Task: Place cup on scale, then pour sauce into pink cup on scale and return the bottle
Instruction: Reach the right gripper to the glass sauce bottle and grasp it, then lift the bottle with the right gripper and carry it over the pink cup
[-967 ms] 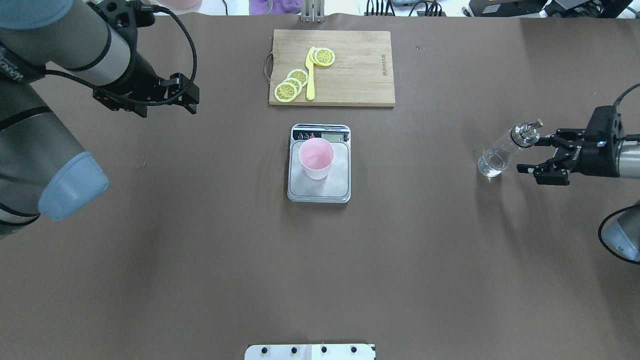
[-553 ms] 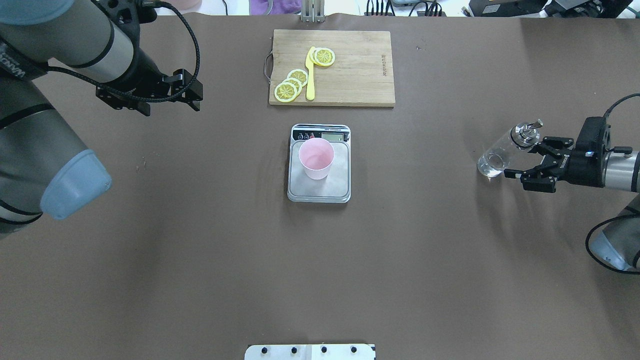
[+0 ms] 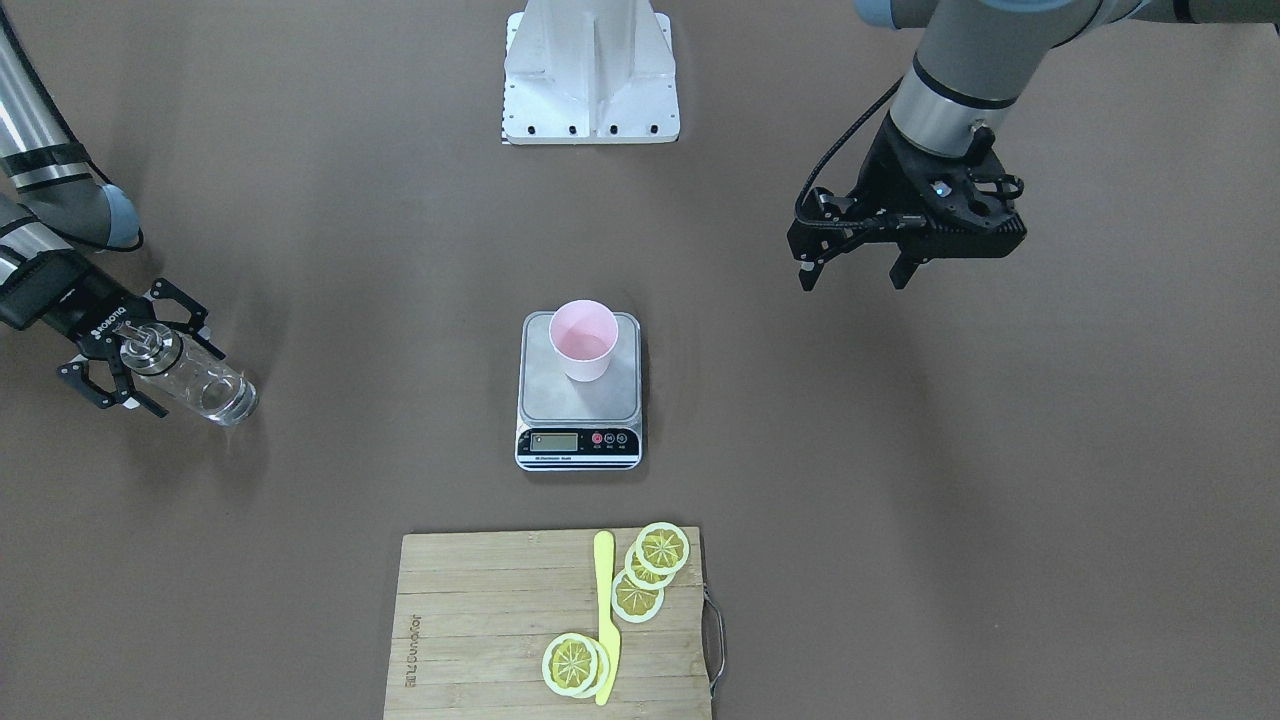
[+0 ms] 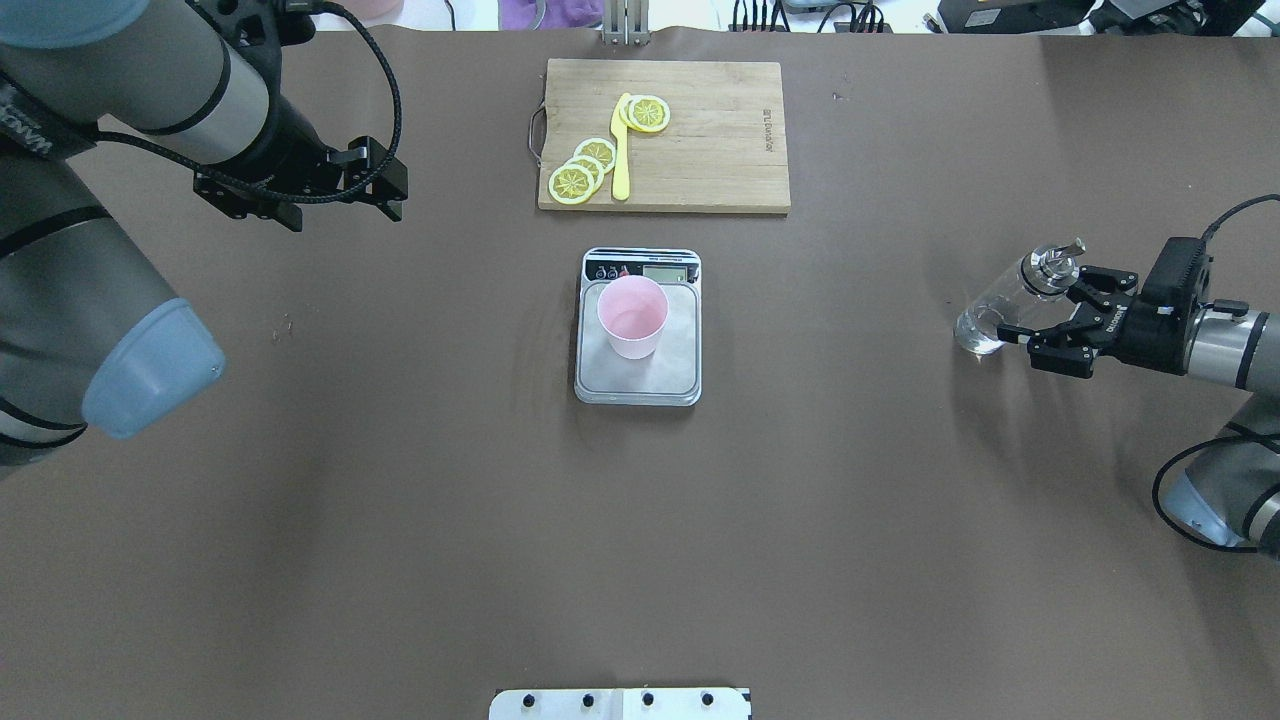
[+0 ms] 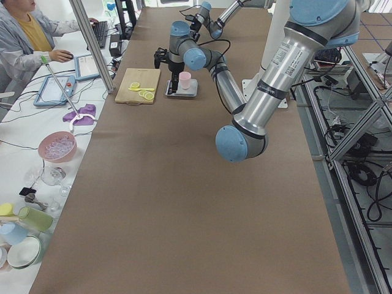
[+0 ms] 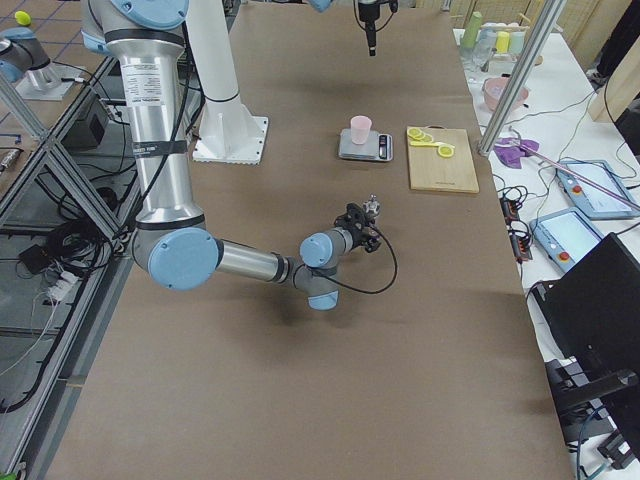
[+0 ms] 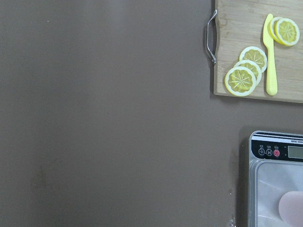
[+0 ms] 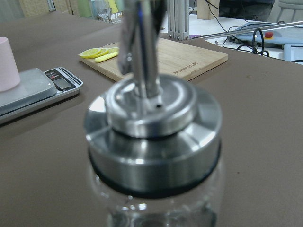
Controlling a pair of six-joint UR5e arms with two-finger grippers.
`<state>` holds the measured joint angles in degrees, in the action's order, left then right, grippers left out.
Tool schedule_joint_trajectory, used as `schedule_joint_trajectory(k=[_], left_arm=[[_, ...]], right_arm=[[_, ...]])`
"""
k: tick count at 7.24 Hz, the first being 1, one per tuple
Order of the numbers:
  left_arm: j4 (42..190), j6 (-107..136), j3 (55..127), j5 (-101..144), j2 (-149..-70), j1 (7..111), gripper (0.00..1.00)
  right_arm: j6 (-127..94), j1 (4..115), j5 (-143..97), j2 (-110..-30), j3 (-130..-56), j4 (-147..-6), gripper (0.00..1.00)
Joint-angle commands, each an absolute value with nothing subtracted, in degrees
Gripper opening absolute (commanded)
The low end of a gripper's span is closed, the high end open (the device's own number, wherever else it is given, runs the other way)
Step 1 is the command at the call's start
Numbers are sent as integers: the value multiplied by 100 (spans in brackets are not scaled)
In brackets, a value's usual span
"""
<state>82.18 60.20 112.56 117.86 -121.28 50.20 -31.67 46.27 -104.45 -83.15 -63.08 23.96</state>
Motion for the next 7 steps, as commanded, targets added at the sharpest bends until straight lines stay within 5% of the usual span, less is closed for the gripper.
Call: schedule_joint_trajectory(k=[1, 3, 4, 7], left_arm=[[8218, 6021, 11259, 11786, -12129, 5027, 97], [8218, 6021, 11259, 11786, -12120, 5036, 97], [8218, 6021, 11259, 11786, -12120, 5036, 97], [8218, 6021, 11259, 11786, -12120, 5036, 97]], right_arm=[[-3147, 4298, -10002, -8279, -6284, 2479, 87], [-3129, 4263, -9984, -8253, -6284, 2479, 83], [-3129, 4263, -9984, -8244, -6284, 2479, 72], [-3173, 4263, -9967, -8201, -6310, 2479, 10]])
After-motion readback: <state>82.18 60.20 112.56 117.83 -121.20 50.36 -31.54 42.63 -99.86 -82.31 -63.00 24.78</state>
